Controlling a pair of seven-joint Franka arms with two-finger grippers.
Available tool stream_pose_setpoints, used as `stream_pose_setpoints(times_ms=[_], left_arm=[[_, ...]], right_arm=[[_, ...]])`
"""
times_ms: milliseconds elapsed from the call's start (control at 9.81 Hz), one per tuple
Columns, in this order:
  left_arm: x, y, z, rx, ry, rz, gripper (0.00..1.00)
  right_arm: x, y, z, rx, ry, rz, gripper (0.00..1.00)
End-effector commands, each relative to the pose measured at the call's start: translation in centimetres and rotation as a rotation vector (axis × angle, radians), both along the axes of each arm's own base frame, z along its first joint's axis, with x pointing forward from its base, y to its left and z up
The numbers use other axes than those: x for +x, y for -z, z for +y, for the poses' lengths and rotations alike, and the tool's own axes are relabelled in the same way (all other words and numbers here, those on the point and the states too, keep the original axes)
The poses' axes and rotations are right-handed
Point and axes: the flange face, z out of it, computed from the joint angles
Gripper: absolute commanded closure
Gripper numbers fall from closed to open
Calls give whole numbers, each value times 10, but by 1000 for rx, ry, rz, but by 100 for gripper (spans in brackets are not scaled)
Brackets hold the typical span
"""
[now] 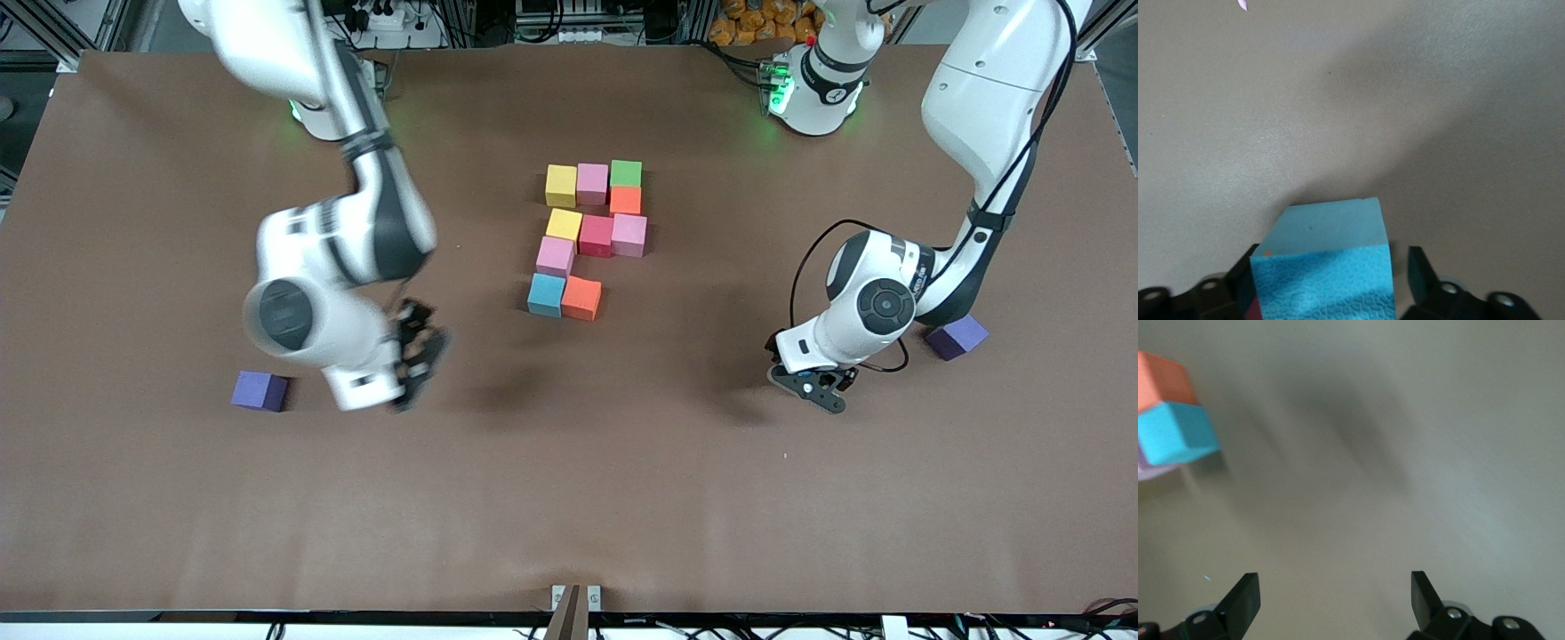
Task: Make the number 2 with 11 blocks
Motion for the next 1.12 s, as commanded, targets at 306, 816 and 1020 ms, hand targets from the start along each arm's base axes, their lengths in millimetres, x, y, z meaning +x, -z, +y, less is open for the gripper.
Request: stream_pose_setpoints(times_ms=[306,816,1020], left_arm=[[-6,-41,-34,-5,-98,-46,100],[-43,-76,-132,-42,-568,-7,100],[-62,-74,-163,-25,-795,20,100]], right_arm=[[25,10,-251,45,152,12,0],[0,41,-340,-3,653,127,0],[1,48,-317,-33,841,187,0]])
